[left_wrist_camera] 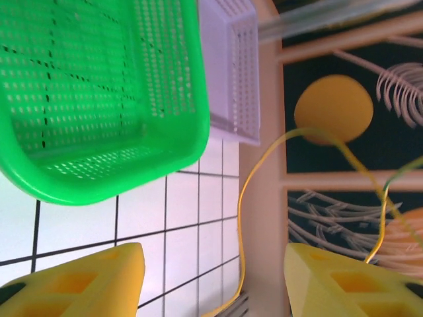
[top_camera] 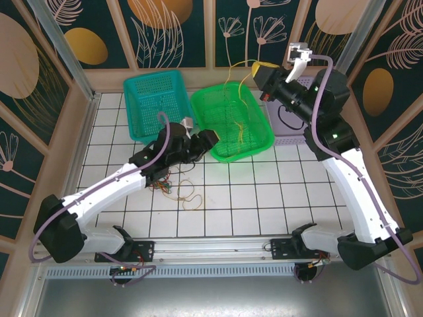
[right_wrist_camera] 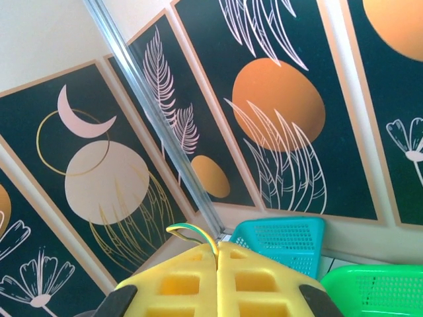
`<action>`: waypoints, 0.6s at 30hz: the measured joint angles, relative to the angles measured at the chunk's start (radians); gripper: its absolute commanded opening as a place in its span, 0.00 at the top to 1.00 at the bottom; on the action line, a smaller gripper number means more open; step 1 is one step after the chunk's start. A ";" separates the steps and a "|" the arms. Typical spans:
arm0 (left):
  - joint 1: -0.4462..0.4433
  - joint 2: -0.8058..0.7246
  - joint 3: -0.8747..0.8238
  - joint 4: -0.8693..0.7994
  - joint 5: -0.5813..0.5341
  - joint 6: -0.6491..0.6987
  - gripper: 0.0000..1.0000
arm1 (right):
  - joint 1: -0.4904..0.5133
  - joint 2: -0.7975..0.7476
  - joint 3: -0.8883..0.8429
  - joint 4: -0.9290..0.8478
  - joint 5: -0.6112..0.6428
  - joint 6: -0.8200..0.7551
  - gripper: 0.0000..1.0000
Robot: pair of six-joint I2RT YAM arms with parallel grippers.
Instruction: Untangle the cables
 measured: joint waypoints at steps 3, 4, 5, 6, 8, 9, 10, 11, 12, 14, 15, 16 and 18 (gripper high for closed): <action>-0.010 0.030 -0.011 0.013 0.034 0.096 0.41 | 0.000 0.014 0.000 -0.001 -0.016 0.013 1.00; -0.011 0.033 -0.025 0.025 0.047 0.124 0.39 | 0.000 0.018 0.000 -0.002 -0.018 0.016 1.00; -0.013 0.035 -0.043 0.035 0.056 0.153 0.38 | 0.000 0.023 0.000 -0.002 -0.020 0.019 1.00; -0.016 0.036 -0.057 0.045 0.065 0.173 0.38 | 0.000 0.026 0.000 -0.003 -0.021 0.020 1.00; -0.022 0.045 -0.072 0.061 0.085 0.217 0.35 | 0.000 0.032 0.000 -0.006 -0.026 0.021 1.00; -0.027 0.052 -0.072 0.071 0.093 0.235 0.34 | 0.000 0.034 0.001 -0.007 -0.030 0.022 1.00; -0.035 0.058 -0.072 0.083 0.100 0.256 0.34 | 0.000 0.037 0.001 -0.009 -0.036 0.023 1.00; -0.044 0.064 -0.072 0.091 0.106 0.278 0.33 | 0.000 0.042 0.003 -0.011 -0.040 0.024 1.00; -0.053 0.069 -0.071 0.096 0.108 0.297 0.32 | 0.000 0.046 0.006 -0.013 -0.044 0.026 1.00; -0.071 0.085 -0.060 0.090 0.102 0.347 0.26 | 0.000 0.054 0.012 -0.018 -0.051 0.031 1.00; -0.078 0.095 -0.049 0.083 0.094 0.366 0.23 | 0.000 0.058 0.014 -0.018 -0.056 0.035 1.00; -0.084 0.106 -0.034 0.072 0.079 0.393 0.22 | 0.000 0.060 0.016 -0.019 -0.063 0.039 1.00; -0.087 0.119 -0.005 0.044 0.032 0.433 0.22 | 0.000 0.064 0.018 -0.023 -0.073 0.048 1.00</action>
